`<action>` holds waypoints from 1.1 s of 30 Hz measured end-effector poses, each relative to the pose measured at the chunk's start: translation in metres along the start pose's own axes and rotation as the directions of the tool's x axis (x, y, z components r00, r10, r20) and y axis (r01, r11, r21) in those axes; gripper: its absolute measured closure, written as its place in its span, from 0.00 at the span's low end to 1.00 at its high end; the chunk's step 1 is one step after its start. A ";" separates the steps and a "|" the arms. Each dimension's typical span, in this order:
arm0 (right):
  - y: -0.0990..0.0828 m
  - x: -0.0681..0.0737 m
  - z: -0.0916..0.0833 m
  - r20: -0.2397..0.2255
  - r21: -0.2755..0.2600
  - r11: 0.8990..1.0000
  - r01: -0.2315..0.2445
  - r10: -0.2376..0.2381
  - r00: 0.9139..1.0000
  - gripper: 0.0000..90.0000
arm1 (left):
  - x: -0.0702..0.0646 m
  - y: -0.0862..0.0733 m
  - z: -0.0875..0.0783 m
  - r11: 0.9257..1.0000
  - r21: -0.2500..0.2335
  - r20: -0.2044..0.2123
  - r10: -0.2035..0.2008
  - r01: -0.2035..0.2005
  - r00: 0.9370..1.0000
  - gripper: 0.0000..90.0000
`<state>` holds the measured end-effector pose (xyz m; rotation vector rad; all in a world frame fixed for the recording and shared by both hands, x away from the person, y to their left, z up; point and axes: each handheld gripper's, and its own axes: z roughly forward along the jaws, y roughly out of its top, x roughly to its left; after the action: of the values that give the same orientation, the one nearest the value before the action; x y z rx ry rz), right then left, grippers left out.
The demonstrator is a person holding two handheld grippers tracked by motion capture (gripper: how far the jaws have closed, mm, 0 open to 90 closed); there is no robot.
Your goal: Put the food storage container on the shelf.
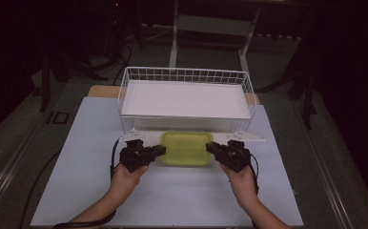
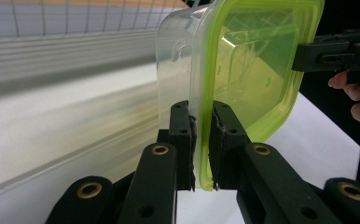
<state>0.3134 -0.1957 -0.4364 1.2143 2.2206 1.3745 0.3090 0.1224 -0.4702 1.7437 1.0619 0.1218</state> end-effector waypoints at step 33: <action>-0.014 -0.033 0.061 0.100 0.041 0.997 -0.069 0.064 0.993 0.85 | 0.038 -0.003 0.047 0.995 0.036 -0.061 -0.091 0.093 0.994 0.89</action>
<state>0.3626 -0.1865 -0.4861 1.3530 2.1720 1.2658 0.3548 0.1155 -0.5085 1.7318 1.1935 0.0959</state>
